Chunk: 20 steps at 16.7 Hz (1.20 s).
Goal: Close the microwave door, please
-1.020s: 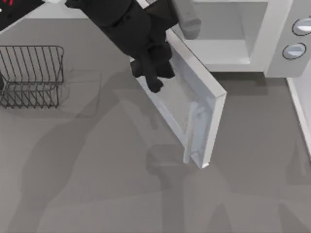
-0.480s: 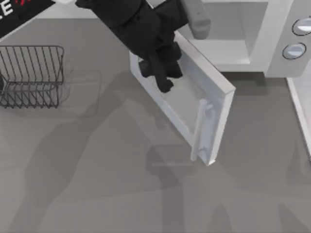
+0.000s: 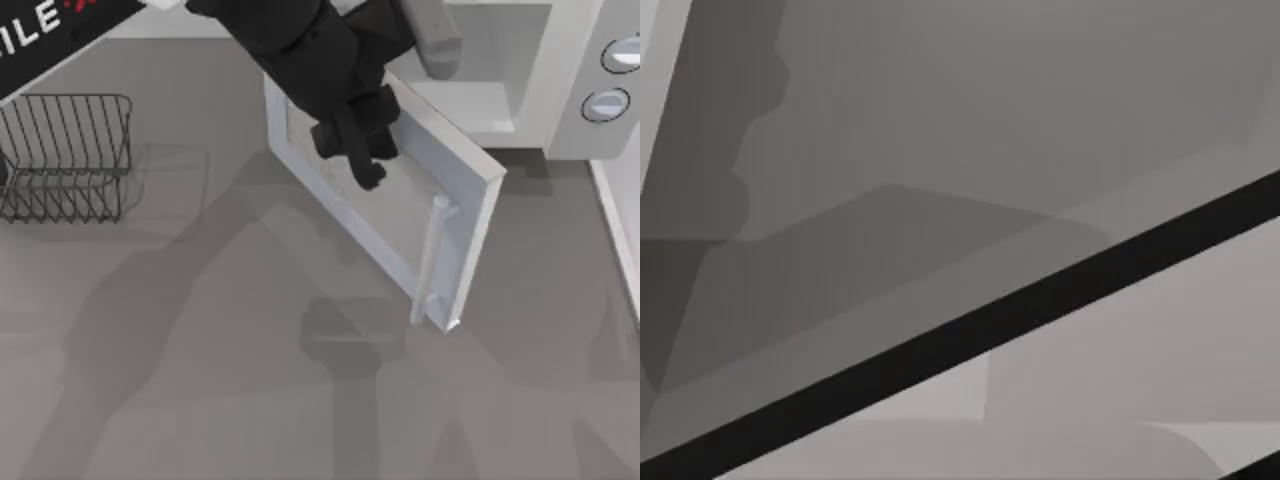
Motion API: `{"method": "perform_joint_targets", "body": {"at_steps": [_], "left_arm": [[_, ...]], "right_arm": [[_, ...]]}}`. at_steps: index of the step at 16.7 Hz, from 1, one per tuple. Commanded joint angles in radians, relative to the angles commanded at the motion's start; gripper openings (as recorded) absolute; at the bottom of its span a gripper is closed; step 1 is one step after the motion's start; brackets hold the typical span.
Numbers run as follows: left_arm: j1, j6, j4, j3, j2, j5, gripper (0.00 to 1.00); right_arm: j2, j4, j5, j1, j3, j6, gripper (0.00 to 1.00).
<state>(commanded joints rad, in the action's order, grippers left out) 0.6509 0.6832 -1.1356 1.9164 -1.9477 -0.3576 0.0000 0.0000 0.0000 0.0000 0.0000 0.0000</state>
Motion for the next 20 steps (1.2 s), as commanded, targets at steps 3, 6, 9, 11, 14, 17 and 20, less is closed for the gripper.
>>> {"method": "perform_joint_targets", "body": {"at_steps": [3,6,9,11,14,17,20], "left_arm": [[-0.005,0.001,0.000,-0.004,0.005,-0.001,0.00],[0.022,0.029,-0.027,-0.009,0.042,-0.020,0.00],[0.070,0.068,-0.081,-0.003,0.110,-0.048,0.00],[0.093,0.067,-0.105,0.017,0.118,-0.052,0.00],[0.098,0.033,-0.106,0.053,0.077,-0.035,0.00],[0.071,-0.010,-0.060,0.066,0.009,-0.007,0.00],[0.038,-0.036,-0.009,0.064,-0.041,0.013,0.00]], "right_arm": [[0.000,0.000,0.000,0.000,0.000,0.000,1.00],[0.000,0.000,0.000,0.000,0.000,0.000,1.00],[0.000,0.000,0.000,0.000,0.000,0.000,1.00],[0.000,0.000,0.000,0.000,0.000,0.000,1.00],[0.000,0.000,0.000,0.000,0.000,0.000,1.00],[0.000,0.000,0.000,0.000,0.000,0.000,1.00],[0.000,0.000,0.000,0.000,0.000,0.000,1.00]]}}
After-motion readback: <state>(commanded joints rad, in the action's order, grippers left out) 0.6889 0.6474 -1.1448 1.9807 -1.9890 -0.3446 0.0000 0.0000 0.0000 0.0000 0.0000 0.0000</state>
